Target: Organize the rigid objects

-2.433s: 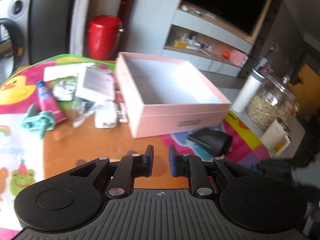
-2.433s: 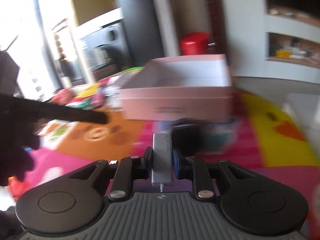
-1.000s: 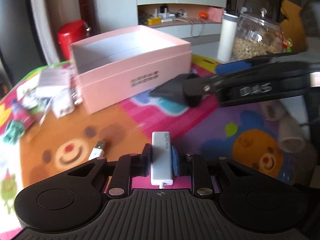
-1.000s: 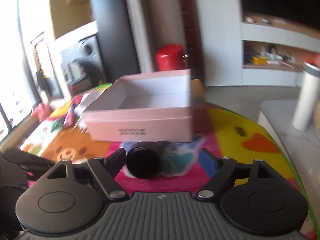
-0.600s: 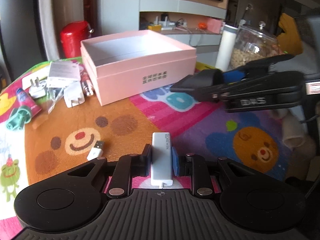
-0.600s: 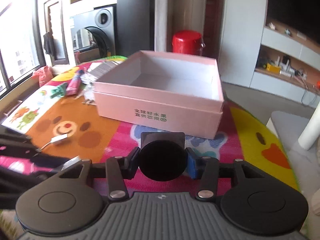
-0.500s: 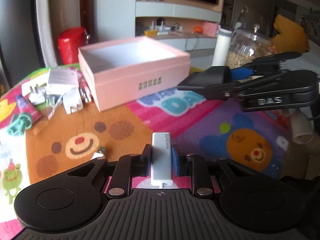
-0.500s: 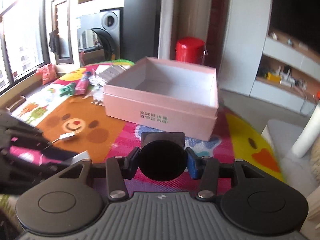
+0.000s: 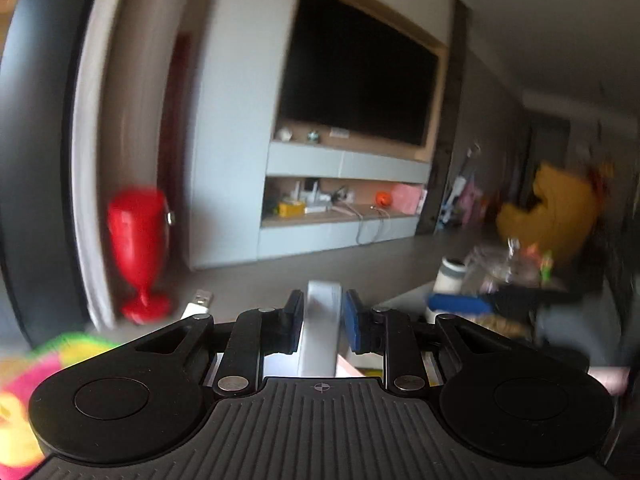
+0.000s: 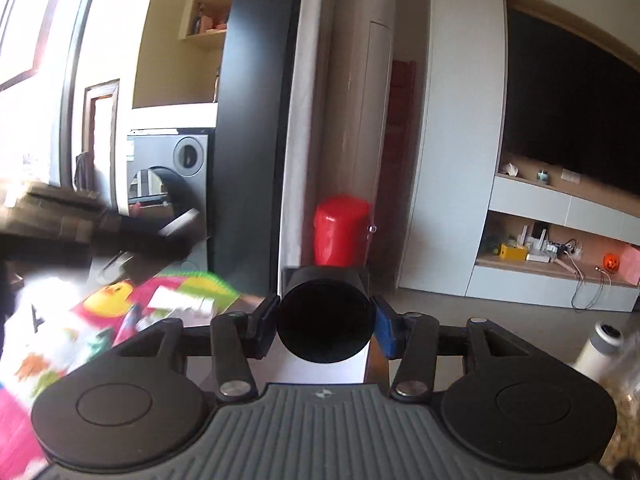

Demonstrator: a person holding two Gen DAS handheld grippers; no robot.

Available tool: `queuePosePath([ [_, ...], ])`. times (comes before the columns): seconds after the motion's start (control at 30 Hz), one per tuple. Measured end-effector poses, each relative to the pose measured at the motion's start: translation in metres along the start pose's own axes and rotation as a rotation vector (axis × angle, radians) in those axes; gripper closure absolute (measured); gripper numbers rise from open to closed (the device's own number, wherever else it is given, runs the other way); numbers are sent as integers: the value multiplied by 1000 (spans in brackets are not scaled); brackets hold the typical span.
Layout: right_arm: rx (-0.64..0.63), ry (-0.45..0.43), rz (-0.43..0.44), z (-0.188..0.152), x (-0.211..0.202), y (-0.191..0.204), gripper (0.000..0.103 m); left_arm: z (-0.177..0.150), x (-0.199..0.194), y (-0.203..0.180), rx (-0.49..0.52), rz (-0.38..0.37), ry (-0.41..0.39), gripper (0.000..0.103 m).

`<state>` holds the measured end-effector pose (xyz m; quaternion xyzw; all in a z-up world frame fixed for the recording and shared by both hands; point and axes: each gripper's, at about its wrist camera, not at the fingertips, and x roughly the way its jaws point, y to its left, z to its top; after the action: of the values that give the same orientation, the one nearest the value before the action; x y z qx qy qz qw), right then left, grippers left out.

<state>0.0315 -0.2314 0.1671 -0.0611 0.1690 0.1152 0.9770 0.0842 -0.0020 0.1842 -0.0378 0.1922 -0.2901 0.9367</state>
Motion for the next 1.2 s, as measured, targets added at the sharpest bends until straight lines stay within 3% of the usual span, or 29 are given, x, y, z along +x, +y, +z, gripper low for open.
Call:
queuePosePath([
  [0.07,20,22,1,-11,11,3,36,-12,14,21,-53,41,30,77],
  [0.23,-21,136,88,-63,17,18,36,-58,42,82,-159,142,142,77],
  [0.4,-5,229,120,-96,22,29,36,-88,63,127,-174,206,209,77],
  [0.53,29,260,157,-102,31,35,36,-102,76,138,-148,146,246,79],
  [0.6,26,265,163,-102,33,38,36,-104,83,137,-122,110,281,90],
  [0.7,13,269,164,-101,32,44,35,-109,89,124,-31,117,321,95],
  [0.9,15,301,175,-103,37,51,35,-104,109,129,-34,129,397,99],
  [1.1,38,316,190,-108,33,49,34,-126,79,116,18,76,467,96],
  [1.2,66,329,238,-109,35,51,34,-142,49,112,-15,62,428,96],
])
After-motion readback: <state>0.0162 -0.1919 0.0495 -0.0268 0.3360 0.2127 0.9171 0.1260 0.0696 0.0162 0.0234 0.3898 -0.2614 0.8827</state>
